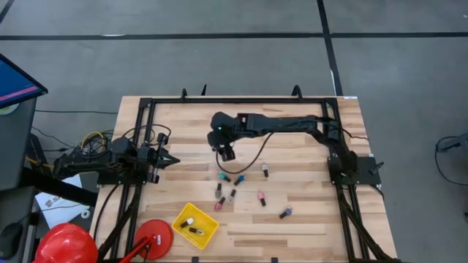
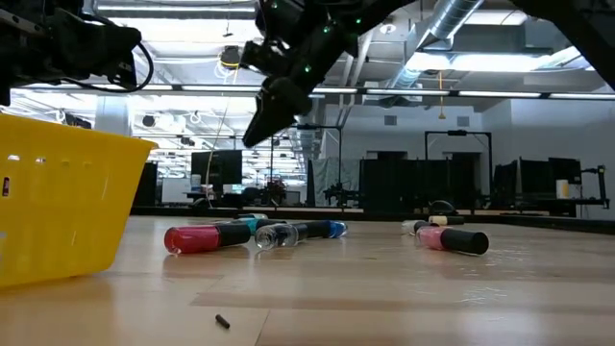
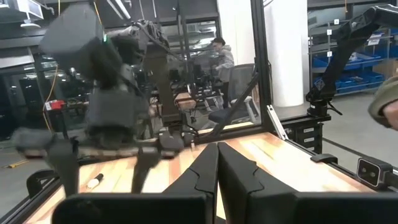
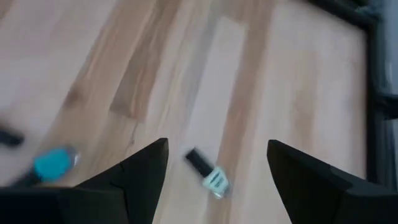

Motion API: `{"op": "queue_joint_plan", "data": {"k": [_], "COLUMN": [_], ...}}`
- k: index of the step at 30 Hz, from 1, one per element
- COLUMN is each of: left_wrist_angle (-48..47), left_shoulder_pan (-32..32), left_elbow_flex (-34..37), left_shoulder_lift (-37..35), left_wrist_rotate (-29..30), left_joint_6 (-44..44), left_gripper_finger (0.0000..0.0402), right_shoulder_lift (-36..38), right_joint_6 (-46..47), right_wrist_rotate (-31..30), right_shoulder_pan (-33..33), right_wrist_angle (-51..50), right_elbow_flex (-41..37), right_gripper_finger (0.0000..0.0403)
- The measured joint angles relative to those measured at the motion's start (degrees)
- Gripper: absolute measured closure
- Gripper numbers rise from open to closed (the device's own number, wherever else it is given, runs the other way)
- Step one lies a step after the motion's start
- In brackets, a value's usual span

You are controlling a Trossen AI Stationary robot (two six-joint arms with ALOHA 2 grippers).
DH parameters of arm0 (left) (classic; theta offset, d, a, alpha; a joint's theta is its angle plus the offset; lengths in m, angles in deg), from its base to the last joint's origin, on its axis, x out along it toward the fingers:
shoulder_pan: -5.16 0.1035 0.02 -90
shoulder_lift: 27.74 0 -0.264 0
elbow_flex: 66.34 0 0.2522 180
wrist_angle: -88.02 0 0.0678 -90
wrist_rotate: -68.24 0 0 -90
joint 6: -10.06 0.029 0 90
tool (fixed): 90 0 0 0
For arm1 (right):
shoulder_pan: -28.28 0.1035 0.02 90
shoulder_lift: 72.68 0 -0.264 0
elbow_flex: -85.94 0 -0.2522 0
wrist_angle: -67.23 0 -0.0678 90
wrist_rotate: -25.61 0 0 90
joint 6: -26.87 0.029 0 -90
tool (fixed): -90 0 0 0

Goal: Pick & Place Nail Polish
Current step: Put the white nail polish into the yellow basket

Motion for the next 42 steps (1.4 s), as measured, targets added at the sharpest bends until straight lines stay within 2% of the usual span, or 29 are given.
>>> {"op": "queue_joint_plan", "data": {"k": [2, 8, 10, 14, 16, 18, 22, 28, 39, 42], "left_wrist_angle": [0.0, 0.0, 0.0, 0.0, 0.0, 0.0, 0.5, 0.7, 0.9, 0.9], "left_shoulder_pan": [0.0, 0.0, 0.0, 0.0, 0.0, 0.0, 0.0, 0.0, 0.0, 0.0], "left_elbow_flex": [0.0, 0.0, 0.0, 0.0, 0.0, 0.0, 0.0, 0.0, 0.0, 0.0], "left_shoulder_lift": [0.0, 0.0, 0.0, 0.0, 0.0, 0.0, 0.0, 0.0, 0.0, 0.0], "left_wrist_rotate": [0.0, 0.0, 0.0, 0.0, 0.0, 0.0, 0.0, 0.0, 0.0, 0.0], "left_joint_6": [0.0, 0.0, 0.0, 0.0, 0.0, 0.0, 0.0, 0.0, 0.0, 0.0], "left_gripper_finger": [0.0401, 0.0401, 0.0401, 0.0401, 0.0401, 0.0401, 0.0401, 0.0401, 0.0401, 0.0401], "right_shoulder_lift": [0.1, 0.0, -1.5, -5.3, -6.8, -9.7, -16.2, -25.4, -26.6, -26.9], "right_joint_6": [-2.9, -4.1, -4.1, -5.4, -5.6, -6.3, -7.1, -7.3, -7.2, -7.1], "right_wrist_rotate": [2.1, 6.6, 7.2, 8.6, 8.8, 8.8, 8.8, 9.0, 7.6, 6.1], "right_shoulder_pan": [-0.8, -3.8, -4.0, -4.0, -4.0, -4.2, -4.1, -3.6, -4.2, -4.2], "right_wrist_angle": [-0.7, 1.6, 5.4, 6.2, 1.4, 1.3, -5.8, -20.0, -22.8, -22.4], "right_elbow_flex": [0.0, 0.1, 0.4, 1.4, 3.0, 6.8, 15.7, 30.9, 29.6, 29.7], "right_gripper_finger": [0.0137, 0.0138, 0.0138, 0.0138, 0.0138, 0.0139, 0.0139, 0.0139, 0.014, 0.0155]}}
